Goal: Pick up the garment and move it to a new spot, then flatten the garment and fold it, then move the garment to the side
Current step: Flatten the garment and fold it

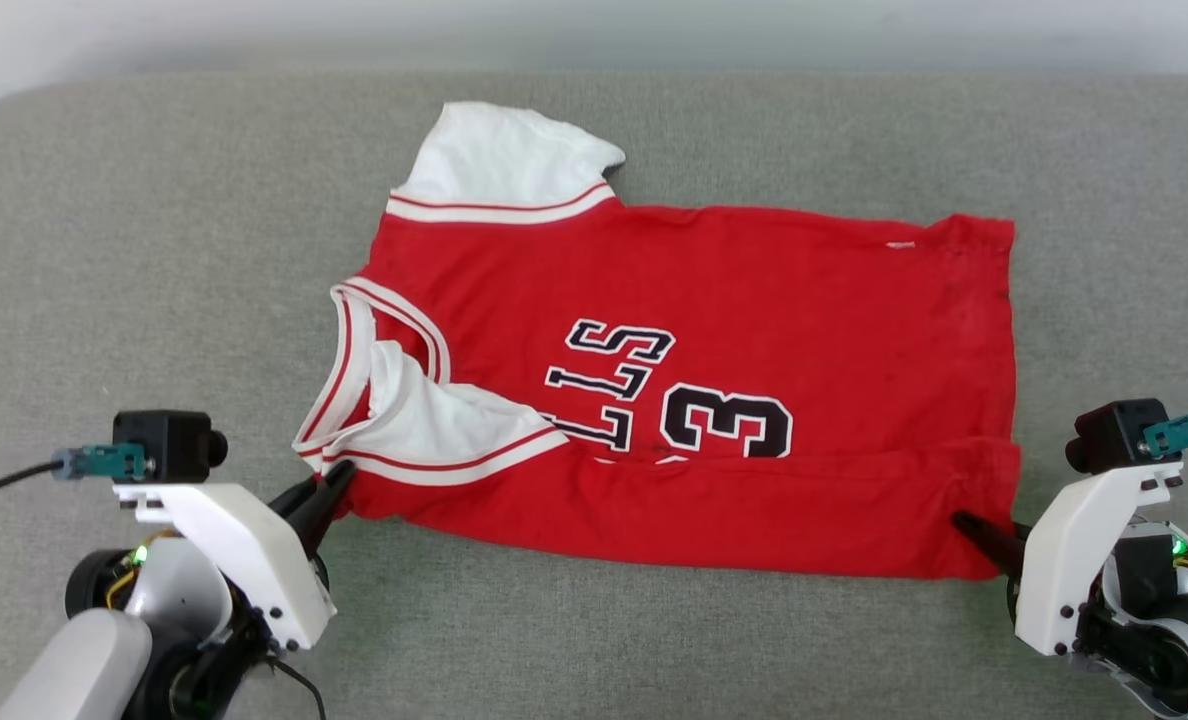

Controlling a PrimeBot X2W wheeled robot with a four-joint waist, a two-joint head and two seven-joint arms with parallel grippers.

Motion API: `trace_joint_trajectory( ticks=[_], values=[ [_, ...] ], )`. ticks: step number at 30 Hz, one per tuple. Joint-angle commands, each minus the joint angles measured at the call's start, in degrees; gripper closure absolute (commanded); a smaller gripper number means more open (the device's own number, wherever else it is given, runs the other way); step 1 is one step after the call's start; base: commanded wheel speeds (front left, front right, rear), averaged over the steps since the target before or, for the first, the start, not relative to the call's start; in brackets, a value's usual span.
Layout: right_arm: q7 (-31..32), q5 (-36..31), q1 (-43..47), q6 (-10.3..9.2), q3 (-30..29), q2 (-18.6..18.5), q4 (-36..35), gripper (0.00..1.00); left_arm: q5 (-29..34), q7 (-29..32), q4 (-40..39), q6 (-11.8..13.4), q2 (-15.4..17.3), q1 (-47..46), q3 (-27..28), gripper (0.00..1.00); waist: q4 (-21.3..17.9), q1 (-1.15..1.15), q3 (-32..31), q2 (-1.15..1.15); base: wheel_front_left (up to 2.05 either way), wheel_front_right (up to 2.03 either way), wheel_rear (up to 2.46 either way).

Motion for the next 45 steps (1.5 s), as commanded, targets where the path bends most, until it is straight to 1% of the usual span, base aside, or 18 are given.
trace_joint_trajectory(
  ticks=[1,6,15,17,21,22,23,24,25,27,30,33,37,42,45],
  values=[
    [-0.2,0.1,0.2,-0.02,0.2,-0.4,-0.7,1.00,0.1,-0.7,-0.4,0.1,-0.5,1.0,0.2,1.00,0.0,0.00,-1.2,0.00,0.00,0.00,0.00],
    [0.8,0.5,1.8,-0.02,0.5,-0.9,-2.3,1.00,0.0,-2.6,-1.1,1.8,-0.9,3.9,1.0,1.00,-0.1,0.00,-4.5,0.00,0.00,0.00,0.00],
    [3.2,0.9,8.7,-0.02,-0.9,-1.1,-5.6,1.00,-1.5,-4.0,-3.5,5.1,-1.4,13.7,1.5,1.00,0.2,0.00,-10.8,0.00,0.00,0.00,0.00],
    [4.0,0.5,10.6,-0.02,-1.6,-0.8,-6.0,1.00,-1.9,-3.8,-3.2,5.6,-1.5,15.5,1.2,1.00,0.2,0.00,-11.9,0.00,0.00,0.00,0.00],
    [3.9,-0.7,13.2,-0.02,-2.5,0.3,-5.5,1.00,-3.0,-3.4,-1.3,5.3,-3.1,17.2,0.0,1.00,0.1,0.00,-12.5,0.00,0.00,0.00,0.00],
    [3.6,-0.9,13.7,-0.02,-2.5,0.6,-4.9,0.96,-3.0,-3.8,-0.5,5.2,-3.7,17.0,-0.3,1.00,-0.1,0.00,-12.6,0.00,0.00,0.00,0.00],
    [3.1,-1.2,14.1,-0.02,-2.3,0.8,-4.4,0.51,-3.3,-4.4,0.5,5.1,-4.7,16.5,-0.3,0.90,-0.1,0.00,-12.6,0.00,0.00,0.00,0.00],
    [2.4,-1.1,14.2,-0.02,-2.3,1.1,-3.9,0.00,-3.3,-4.8,1.6,4.9,-5.3,15.9,-0.4,0.09,-0.1,0.00,-12.6,0.00,0.00,0.00,0.00],
    [1.5,-1.1,14.2,-0.02,-2.1,1.4,-3.6,0.00,-3.2,-5.1,2.7,4.8,-5.8,15.3,-0.6,0.00,-0.2,0.00,-12.6,0.00,0.00,0.00,0.00],
    [-1.0,-1.3,13.9,-0.02,-1.4,1.4,-3.4,0.00,-2.8,-6.6,4.3,4.5,-6.7,14.2,-0.2,0.00,-0.5,0.00,-12.5,0.00,0.00,0.00,0.00],
    [-7.8,-2.2,12.9,-0.02,-0.3,0.7,-4.6,0.00,-1.4,-9.3,5.2,4.2,-6.7,12.7,0.5,0.00,-1.1,0.00,-12.5,0.00,0.00,0.00,0.00],
    [-16.6,-3.4,11.8,-0.02,-0.5,1.0,-6.2,0.00,0.9,-12.6,4.7,4.9,-6.3,10.8,1.7,0.00,-1.9,0.00,-12.4,0.00,0.00,0.00,0.00],
    [-25.5,-6.6,10.2,-0.02,-1.8,2.0,-8.0,0.00,4.1,-16.7,3.5,5.7,-6.0,7.6,2.9,0.00,-3.2,0.00,-11.7,0.00,0.00,0.00,0.00],
    [-33.2,-10.2,7.5,-0.02,-3.1,3.3,-10.5,0.00,7.9,-20.4,2.4,6.1,-5.5,1.5,3.7,0.00,-5.3,0.00,-8.8,0.00,0.00,0.00,0.00],
    [-36.5,-11.8,5.1,-0.02,-3.2,3.7,-12.3,0.00,9.4,-21.2,2.1,6.3,-4.7,-2.9,4.3,0.00,-6.8,0.00,-5.7,0.00,0.00,0.00,0.00]
  ],
)
